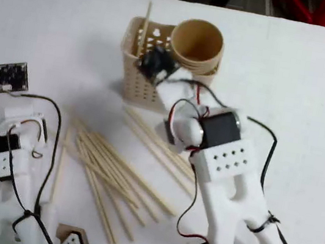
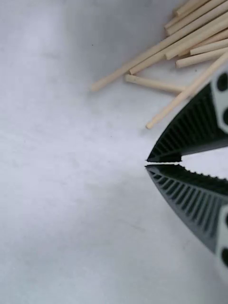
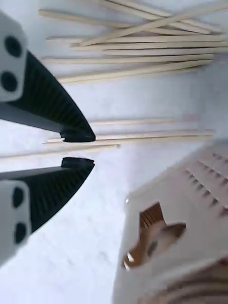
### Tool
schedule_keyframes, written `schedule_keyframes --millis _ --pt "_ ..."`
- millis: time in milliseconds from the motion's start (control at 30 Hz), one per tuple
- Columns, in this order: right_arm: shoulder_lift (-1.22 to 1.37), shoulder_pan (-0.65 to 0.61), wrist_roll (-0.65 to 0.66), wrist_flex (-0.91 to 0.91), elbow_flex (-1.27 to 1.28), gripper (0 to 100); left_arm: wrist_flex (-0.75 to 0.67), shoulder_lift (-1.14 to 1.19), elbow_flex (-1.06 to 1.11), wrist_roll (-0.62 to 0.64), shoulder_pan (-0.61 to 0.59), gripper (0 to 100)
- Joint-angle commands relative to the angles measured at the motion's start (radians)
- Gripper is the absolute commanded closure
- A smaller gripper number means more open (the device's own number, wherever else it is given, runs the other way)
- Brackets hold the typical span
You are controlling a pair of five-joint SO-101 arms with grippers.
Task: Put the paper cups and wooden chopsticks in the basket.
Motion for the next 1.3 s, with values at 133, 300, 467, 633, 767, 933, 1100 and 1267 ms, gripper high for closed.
schedule_keyframes --millis 133,300,467,633,767,933,1100,1267 --pt "-0.024 -0.022 0.132 -0.107 0.27 93.1 -0.021 -0.031 -0.011 -0.009 -0.008 97" --pt "-0.022 -0.013 0.152 -0.162 0.385 82.0 -0.021 -0.031 -0.011 -0.009 -0.008 97" --pt "-0.022 -0.019 0.149 -0.199 0.439 73.7 -0.021 -0.031 -0.011 -0.009 -0.008 97" --pt "0.031 -0.021 0.146 -0.298 0.5 73.7 -0.021 -0.03 -0.009 -0.009 -0.008 97" --pt "0.166 -0.018 0.146 -0.358 0.497 73.7 -0.021 -0.03 -0.009 -0.009 -0.008 97" --pt "0.305 -0.022 0.15 -0.429 0.483 77.0 -0.021 -0.027 -0.009 -0.009 -0.008 97" --pt "0.389 -0.019 0.152 -0.435 0.43 93.1 -0.021 -0.027 -0.009 -0.009 -0.008 97" --pt "0.461 -0.021 0.153 -0.43 0.404 94.7 -0.021 -0.027 -0.009 -0.009 -0.008 97"
